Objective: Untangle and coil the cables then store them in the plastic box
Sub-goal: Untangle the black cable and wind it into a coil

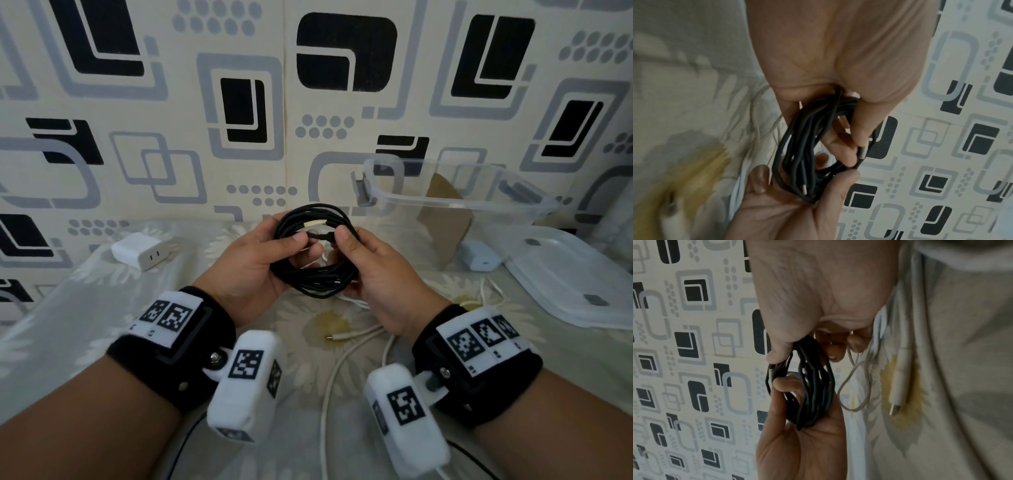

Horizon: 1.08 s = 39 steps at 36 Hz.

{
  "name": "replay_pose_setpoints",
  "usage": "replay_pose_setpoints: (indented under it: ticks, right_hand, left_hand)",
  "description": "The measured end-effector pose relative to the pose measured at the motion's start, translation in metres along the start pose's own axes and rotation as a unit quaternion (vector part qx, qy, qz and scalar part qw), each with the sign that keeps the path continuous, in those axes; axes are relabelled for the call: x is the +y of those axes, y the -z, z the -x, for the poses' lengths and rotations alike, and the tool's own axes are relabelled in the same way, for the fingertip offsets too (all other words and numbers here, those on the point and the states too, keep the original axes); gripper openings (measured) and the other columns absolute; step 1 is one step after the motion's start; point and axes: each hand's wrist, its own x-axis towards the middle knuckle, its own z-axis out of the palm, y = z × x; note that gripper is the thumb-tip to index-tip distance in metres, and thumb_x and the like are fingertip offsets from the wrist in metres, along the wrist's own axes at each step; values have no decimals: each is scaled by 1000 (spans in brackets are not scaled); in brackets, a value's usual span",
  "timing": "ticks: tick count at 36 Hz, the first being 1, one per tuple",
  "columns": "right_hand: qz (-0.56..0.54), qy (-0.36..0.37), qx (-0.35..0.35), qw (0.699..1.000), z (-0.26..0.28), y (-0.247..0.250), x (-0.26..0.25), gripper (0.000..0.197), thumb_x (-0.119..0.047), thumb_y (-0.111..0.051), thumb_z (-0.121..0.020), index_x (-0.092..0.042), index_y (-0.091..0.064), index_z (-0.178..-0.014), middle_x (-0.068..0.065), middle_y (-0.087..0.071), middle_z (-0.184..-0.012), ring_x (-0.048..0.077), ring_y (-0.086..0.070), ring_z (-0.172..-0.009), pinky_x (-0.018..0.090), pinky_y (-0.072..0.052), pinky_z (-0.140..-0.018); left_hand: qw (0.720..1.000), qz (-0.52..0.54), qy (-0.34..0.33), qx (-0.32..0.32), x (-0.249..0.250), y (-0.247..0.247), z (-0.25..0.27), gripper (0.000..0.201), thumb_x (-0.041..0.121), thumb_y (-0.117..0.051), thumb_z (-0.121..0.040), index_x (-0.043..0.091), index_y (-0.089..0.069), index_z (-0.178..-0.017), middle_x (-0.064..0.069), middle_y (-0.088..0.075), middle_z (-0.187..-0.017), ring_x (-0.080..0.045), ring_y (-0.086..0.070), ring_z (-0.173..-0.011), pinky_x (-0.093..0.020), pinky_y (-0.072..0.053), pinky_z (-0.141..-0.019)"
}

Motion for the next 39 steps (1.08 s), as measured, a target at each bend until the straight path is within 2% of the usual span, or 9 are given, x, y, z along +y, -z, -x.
replay_pose_setpoints:
  ticks: [6, 9, 11, 15, 17, 21, 26, 33, 39]
  right_hand:
    - [-86, -4, -29, 996, -3, 1, 2, 76, -64, -80, -53, -15, -63, -109, 7, -58, -89, 28, -52, -92, 48, -43, -88]
    - [-98, -3, -31, 995, -4, 0, 4, 83, -66, -77, -58, -10, -61, -118, 11, -57, -93, 29, -53, -95, 53, -44, -94]
    - [-94, -5, -29, 995, -4, -1, 4, 79, -66, -71, -65, -13, -60, -122, 12, -57, -97, 29, -55, -96, 54, -44, -95]
    - [-96, -18, -22, 995, -3, 0, 2, 60, -60, -57, -76, -13, -63, -112, 10, -58, -90, 27, -56, -89, 46, -46, -86]
    - [-90, -29, -20, 995, -2, -1, 1, 64, -61, -59, -77, -10, -61, -115, 16, -57, -102, 30, -55, -97, 53, -44, -95]
    - [-77, -38, -15, 996, -1, -3, -2, 55, -54, -61, -81, -12, -63, -116, 17, -57, -106, 31, -54, -98, 48, -40, -88]
    - [-70, -29, -38, 996, -1, 1, 3, 43, -42, -61, -77, -14, -66, -108, 10, -60, -91, 20, -53, -74, 28, -41, -61]
    - [-154, -30, 3, 988, -5, 5, 1, 23, -26, -56, -91, -7, -62, -101, 10, -63, -87, 19, -65, -76, 32, -58, -68]
    - [-177, -3, 3, 984, -6, 6, 0, 18, -18, -54, -93, -8, -56, -108, 6, -71, -88, 20, -70, -78, 29, -59, -67]
  left_hand:
    - [999, 26, -3, -32, 1, -1, 1, 38, 4, -58, -84, 9, -51, -122, -1, -69, -89, -8, -69, -77, -25, -56, -80]
    - [999, 29, 6, -45, 2, 1, 0, 49, 5, -72, -78, 11, -51, -123, 0, -69, -89, -7, -68, -78, -26, -53, -84]
    - [998, 34, 17, -56, 2, 3, -1, 57, 10, -85, -66, 11, -56, -116, 0, -68, -87, -8, -69, -77, -25, -55, -81]
    - [994, 57, 25, -86, 3, 3, 1, 41, 11, -88, -60, 13, -69, -96, -1, -64, -84, -10, -67, -73, -21, -55, -70]
    - [994, 58, 19, -87, 3, 1, 2, 41, 10, -87, -61, 14, -70, -98, -2, -63, -85, -11, -66, -75, -23, -56, -73]
    - [1000, 2, -15, 20, 2, -3, 1, 52, 6, -68, -76, 18, -57, -126, 0, -69, -88, -11, -69, -79, -31, -57, -79]
    - [985, -64, -60, 152, 0, -3, -5, 37, -1, -58, -89, 14, -56, -122, 2, -71, -86, -12, -69, -75, -31, -51, -80]
    - [988, -59, -36, 138, -2, -4, -6, 28, 11, -61, -88, 16, -59, -116, -1, -71, -101, -16, -69, -94, -30, -57, -78]
    - [981, -108, -34, 158, -4, -5, -6, 9, 23, -59, -93, 17, -61, -99, 3, -70, -86, -13, -69, -76, -27, -56, -67]
